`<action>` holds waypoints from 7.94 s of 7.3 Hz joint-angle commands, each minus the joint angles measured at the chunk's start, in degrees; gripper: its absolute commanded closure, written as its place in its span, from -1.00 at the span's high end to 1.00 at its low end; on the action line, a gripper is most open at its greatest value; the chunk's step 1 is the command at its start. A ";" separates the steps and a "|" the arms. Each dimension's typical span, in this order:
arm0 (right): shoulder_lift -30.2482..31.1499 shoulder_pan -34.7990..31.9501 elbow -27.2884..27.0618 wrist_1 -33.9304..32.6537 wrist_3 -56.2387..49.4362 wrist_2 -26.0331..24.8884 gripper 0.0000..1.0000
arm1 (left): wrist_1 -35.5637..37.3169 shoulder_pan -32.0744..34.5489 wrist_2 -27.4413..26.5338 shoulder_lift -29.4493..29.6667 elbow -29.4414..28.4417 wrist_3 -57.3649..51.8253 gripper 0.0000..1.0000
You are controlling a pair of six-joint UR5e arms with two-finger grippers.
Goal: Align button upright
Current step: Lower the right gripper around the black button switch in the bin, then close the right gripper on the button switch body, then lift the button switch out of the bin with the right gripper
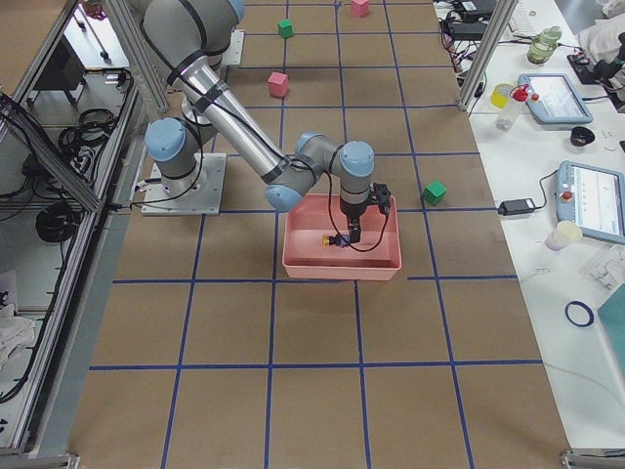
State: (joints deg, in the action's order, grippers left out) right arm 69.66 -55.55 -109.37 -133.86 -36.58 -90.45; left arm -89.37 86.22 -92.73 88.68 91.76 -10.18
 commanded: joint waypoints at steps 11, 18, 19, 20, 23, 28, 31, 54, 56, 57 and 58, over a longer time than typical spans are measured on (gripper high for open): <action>1.17 0.62 -1.99 0.62 0.01 0.36 1.00 | 0.60 0.00 0.18 0.26 0.00 -0.28 1.00; 1.27 0.88 -3.22 1.51 0.10 1.24 1.00 | 0.77 0.09 0.18 0.44 -0.09 -0.28 1.00; 1.18 0.97 -3.22 1.50 0.02 1.24 1.00 | 0.69 0.18 0.18 0.44 -0.09 -0.28 1.00; 1.18 0.97 -3.22 1.41 0.01 1.15 1.00 | 0.77 0.18 0.26 0.44 -0.09 -0.28 1.00; 1.26 0.97 -3.13 1.50 0.01 0.98 1.00 | 0.77 0.18 0.09 0.44 0.00 0.24 1.00; 1.27 0.97 -2.08 1.41 -0.07 0.45 1.00 | 0.95 0.97 0.09 0.88 0.00 0.42 1.00; 1.18 1.49 -1.99 1.24 -0.16 0.27 1.00 | 0.95 0.97 0.09 0.79 0.00 0.33 1.00; 0.03 1.50 2.92 8.34 0.72 1.15 -1.00 | 1.04 0.97 0.00 0.62 0.09 -0.28 1.00; 3.27 0.45 6.95 14.81 1.85 1.24 -1.00 | 1.21 0.79 0.09 0.62 0.00 -0.19 1.00; 5.20 -2.08 10.02 20.08 3.51 1.24 -1.00 | 1.39 0.79 0.18 0.79 0.00 0.33 1.00; 6.96 -6.46 13.01 24.05 4.49 1.07 -1.00 | 2.87 0.44 0.00 0.88 0.09 0.51 1.00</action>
State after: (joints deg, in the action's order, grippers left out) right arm 74.33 -57.71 -100.04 -115.26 -33.51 -89.26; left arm -87.69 86.95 -92.62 89.43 91.78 -9.95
